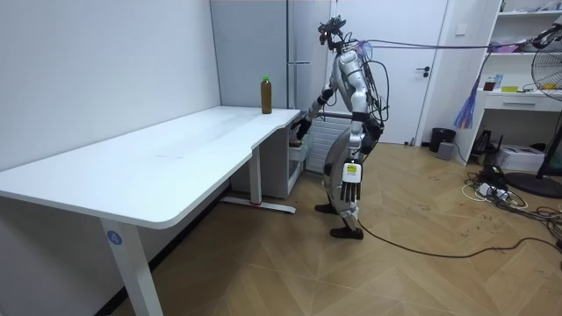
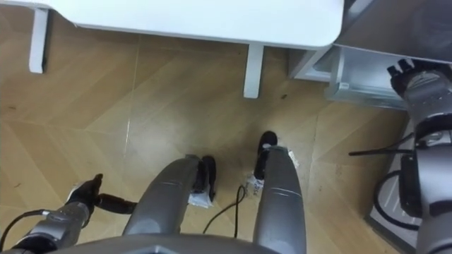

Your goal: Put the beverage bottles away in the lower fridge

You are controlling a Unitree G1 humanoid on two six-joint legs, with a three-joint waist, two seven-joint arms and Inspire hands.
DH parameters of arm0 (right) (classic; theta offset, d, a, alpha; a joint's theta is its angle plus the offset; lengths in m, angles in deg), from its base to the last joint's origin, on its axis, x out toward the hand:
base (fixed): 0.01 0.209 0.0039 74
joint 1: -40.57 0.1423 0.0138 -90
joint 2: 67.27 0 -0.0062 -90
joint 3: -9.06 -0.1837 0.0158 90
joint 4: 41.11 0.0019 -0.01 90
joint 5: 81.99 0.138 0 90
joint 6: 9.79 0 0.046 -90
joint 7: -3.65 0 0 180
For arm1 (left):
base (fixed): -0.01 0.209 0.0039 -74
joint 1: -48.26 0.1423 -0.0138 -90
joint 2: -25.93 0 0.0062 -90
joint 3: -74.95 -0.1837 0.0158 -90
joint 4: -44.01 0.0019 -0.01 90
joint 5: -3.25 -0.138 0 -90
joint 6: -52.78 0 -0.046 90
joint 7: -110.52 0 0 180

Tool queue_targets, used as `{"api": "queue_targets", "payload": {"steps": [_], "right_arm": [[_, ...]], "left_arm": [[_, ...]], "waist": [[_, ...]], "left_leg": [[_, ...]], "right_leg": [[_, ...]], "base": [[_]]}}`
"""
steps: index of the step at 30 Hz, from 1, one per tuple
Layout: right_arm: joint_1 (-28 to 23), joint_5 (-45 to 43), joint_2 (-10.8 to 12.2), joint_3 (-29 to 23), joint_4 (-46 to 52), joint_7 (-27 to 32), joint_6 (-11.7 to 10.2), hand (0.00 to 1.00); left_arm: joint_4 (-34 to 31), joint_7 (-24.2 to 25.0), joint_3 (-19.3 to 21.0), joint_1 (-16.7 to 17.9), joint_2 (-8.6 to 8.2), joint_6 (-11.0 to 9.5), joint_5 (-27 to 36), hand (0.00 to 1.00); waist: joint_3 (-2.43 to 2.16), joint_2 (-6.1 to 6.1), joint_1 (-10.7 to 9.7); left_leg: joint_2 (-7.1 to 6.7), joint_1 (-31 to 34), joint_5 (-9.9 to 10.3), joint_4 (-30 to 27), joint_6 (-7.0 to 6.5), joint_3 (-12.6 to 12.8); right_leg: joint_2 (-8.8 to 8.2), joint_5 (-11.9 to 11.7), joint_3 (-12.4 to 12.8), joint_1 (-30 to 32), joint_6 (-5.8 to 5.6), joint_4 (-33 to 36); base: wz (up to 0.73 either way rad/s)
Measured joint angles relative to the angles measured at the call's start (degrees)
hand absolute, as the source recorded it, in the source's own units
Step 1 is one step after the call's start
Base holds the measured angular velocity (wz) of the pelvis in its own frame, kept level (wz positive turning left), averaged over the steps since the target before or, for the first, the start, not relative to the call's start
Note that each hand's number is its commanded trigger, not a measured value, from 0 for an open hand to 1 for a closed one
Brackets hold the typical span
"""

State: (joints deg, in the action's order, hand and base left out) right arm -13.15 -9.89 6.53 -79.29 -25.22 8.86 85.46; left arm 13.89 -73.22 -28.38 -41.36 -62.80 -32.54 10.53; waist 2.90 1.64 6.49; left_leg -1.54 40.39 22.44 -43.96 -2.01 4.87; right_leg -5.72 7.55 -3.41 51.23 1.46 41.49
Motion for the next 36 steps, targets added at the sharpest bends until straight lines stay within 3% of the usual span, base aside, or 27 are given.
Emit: {"api": "queue_targets", "payload": {"steps": [5,8,10,14,15,16,17,19,23,26,27,28,29,30,31,34,36], "right_arm": [[-3.0,-0.6,0.0,0.0,0.2,-1.8,0.9,0.0],[-6.4,-4.2,0.1,0.0,0.7,-3.0,1.2,0.0],[-9.8,-8.0,0.7,-0.6,2.3,-3.4,1.1,0.0],[-18.0,-11.3,2.4,-0.9,8.3,-5.0,-0.2,0.0],[-20.9,-13.2,3.4,-1.2,10.5,-5.3,-0.6,0.0],[-23.9,-14.3,4.8,-1.2,12.7,-5.8,-1.1,0.0],[-25.3,-14.4,5.6,-1.1,13.3,-6.4,-1.5,0.0],[-30.6,-15.1,8.3,-1.4,14.8,-7.9,-2.1,0.0],[-35.8,-18.4,12.9,-3.3,18.0,-10.0,-2.9,0.0],[-38.5,-21.1,15.6,-2.8,20.0,-10.5,-2.6,0.0],[-38.8,-21.5,16.4,-2.8,20.7,-10.6,-2.3,0.0],[-39.4,-22.6,16.8,-2.9,21.0,-10.9,-1.8,0.0],[-40.1,-23.3,16.9,-2.9,21.0,-10.9,-1.6,0.0],[-40.8,-24.4,17.0,-2.9,20.2,-10.9,-1.4,0.0],[-41.0,-24.6,17.4,-2.8,19.8,-10.6,-1.4,0.0],[-40.5,-24.6,17.6,-2.0,19.8,-10.6,-1.5,0.0],[-39.3,-25.5,17.9,0.0,19.9,-11.0,-1.6,0.0]], "left_arm": [[0.4,1.0,0.3,0.0,0.0,-0.1,-0.1,0.0],[0.5,1.7,2.9,0.8,0.01,-0.9,-0.7,0.0],[0.4,1.8,5.6,1.9,-0.02,-1.3,-0.5,0.0],[0.9,1.7,6.8,3.6,-0.17,-2.0,-0.5,0.0],[0.9,1.6,6.9,4.6,-0.15,-2.4,-0.6,0.0],[0.9,1.4,6.9,5.6,-0.17,-2.4,-0.7,0.0],[0.9,1.4,6.9,6.0,-0.23,-2.4,-0.7,0.0],[0.7,1.3,7.1,7.1,-0.96,-2.6,-1.0,0.0],[0.3,1.3,8.9,8.2,-2.45,-2.8,-2.5,0.0],[-0.2,1.2,8.9,8.2,-2.79,-3.8,-2.4,0.0],[-0.1,1.0,9.0,8.2,-2.77,-4.0,-2.4,0.0],[-0.1,0.9,9.9,7.9,-2.91,-4.1,-2.6,0.0],[-0.2,0.7,10.2,7.9,-3.04,-4.1,-3.0,0.0],[-0.9,0.6,10.5,8.4,-3.32,-4.1,-3.0,0.0],[-2.0,0.6,10.5,8.8,-3.33,-3.4,-3.0,0.0],[-3.8,0.7,10.4,9.3,-3.5,-2.5,-3.0,0.0],[-3.4,0.8,11.5,9.6,-4.3,-2.3,-3.0,0.0]], "waist": [[0.04,0.08,0.0],[0.06,0.14,0.1],[0.0,0.27,-0.7],[-0.32,0.12,-1.9],[-0.87,0.41,-2.3],[-1.88,0.69,-3.2],[-2.17,0.82,-3.4],[-3.19,0.92,-4.4],[-3.26,0.59,-6.3],[-3.39,0.68,-6.7],[-3.45,0.55,-6.8],[-3.11,0.49,-7.4],[-3.02,0.35,-7.7],[-2.92,0.78,-7.3],[-2.75,1.39,-6.7],[-2.6,1.81,-5.3],[-2.77,1.91,-3.8]], "left_leg": [[0.05,-3.7,0.0,1.9,-0.01,0.3],[0.59,-7.7,-0.1,4.1,-0.01,0.2],[0.91,-11.6,-0.3,6.9,-0.1,0.3],[1.83,-18.8,-0.8,11.8,-0.12,0.1],[2.2,-21.3,-0.9,13.6,-0.11,0.2],[2.51,-23.6,-1.0,15.3,-0.07,0.2],[2.79,-25.0,-1.0,16.1,-0.06,0.3],[3.94,-30.3,-1.0,19.0,-0.01,0.3],[4.12,-36.3,-1.1,21.8,-0.05,1.6],[3.98,-38.0,-2.5,23.5,-0.7,6.1],[4.68,-38.4,-3.5,24.9,-1.34,9.1],[5.04,-38.9,-3.7,25.3,-1.54,13.0],[4.86,-39.4,-3.8,25.8,-1.64,14.7],[4.31,-41.5,-3.8,27.5,-1.6,17.9],[3.61,-43.1,-3.9,28.6,-1.55,21.1],[3.26,-43.9,-4.0,28.6,-1.2,25.7],[2.9,-43.4,-5.2,28.6,-0.64,25.3]], "right_leg": [[0.13,0.3,0.1,-3.3,-0.19,-1.3],[0.91,0.1,-0.1,-7.5,-0.47,-3.8],[1.21,-0.1,-0.6,-11.5,-0.67,-6.1],[2.55,-0.7,-1.1,-19.1,-1.26,-11.2],[3.01,-0.8,-1.2,-21.6,-1.34,-13.0],[3.45,-0.8,-1.3,-23.9,-1.39,-14.4],[3.8,-0.8,-1.3,-25.3,-1.45,-15.3],[4.66,-0.8,-1.9,-30.9,-1.59,-18.3],[5.39,-0.7,-1.5,-36.0,-1.72,-19.8],[5.63,-2.6,0.6,-37.5,-2.77,-22.8],[5.64,-3.9,1.3,-38.2,-2.96,-24.9],[4.18,-1.2,-1.2,-38.2,-2.6,-20.4],[3.28,1.1,-2.4,-38.5,-2.83,-17.0],[1.69,4.8,-3.4,-39.5,-3.32,-9.7],[0.47,7.1,-2.8,-40.9,-3.76,-4.5],[-0.48,9.0,-1.7,-43.4,-3.73,-2.8],[-0.01,9.7,-1.1,-45.6,-3.73,-10.9]], "base": [[-0.04],[-0.1],[-0.04],[-0.07],[-0.09],[-0.09],[-0.06],[0.02],[-0.09],[-0.31],[-0.14],[0.13],[0.53],[0.62],[0.53],[0.34],[-0.29]]}}
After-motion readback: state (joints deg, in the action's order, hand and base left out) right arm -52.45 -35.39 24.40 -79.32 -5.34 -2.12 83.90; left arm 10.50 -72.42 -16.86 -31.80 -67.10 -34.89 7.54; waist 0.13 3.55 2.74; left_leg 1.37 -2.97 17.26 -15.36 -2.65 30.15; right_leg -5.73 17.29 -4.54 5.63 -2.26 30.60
